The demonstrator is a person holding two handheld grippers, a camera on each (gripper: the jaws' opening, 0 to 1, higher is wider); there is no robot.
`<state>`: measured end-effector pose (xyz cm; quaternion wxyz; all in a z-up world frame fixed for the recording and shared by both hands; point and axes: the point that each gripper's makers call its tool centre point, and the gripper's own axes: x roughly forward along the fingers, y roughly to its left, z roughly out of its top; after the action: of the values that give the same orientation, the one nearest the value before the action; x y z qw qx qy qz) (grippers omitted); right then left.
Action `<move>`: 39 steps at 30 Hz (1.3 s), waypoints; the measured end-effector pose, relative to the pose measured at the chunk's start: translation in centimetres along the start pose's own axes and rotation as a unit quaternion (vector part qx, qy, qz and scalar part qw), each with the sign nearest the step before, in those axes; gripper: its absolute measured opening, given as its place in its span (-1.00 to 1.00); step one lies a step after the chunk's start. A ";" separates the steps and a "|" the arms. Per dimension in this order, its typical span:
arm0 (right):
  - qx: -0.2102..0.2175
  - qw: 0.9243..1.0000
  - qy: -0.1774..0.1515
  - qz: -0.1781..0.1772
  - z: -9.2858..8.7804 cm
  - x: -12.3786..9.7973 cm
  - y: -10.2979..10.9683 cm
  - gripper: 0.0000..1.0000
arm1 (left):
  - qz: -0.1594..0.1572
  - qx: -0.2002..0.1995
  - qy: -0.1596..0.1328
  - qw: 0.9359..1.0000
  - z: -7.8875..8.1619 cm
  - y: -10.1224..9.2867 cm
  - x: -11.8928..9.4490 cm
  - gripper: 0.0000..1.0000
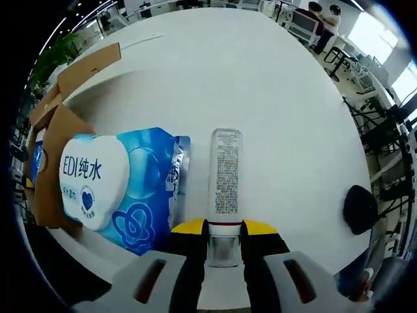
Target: Operate the shoe box by opening the lid, removing the specified soft item, and placing it in the target area until the item is outside and the box remains undamaged.
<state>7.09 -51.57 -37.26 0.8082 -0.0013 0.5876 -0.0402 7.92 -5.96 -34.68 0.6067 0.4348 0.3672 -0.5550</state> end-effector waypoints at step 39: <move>0.085 0.991 -0.104 0.023 1.6 -3.8 -0.2 -0.38 | 0.004 0.000 -0.003 1.000 0.0 0.0 0.0 -0.90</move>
<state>7.38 -51.64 -33.16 0.8627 0.0772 0.4947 -0.0708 7.93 -5.94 -34.67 0.6099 0.4350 0.3637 -0.5537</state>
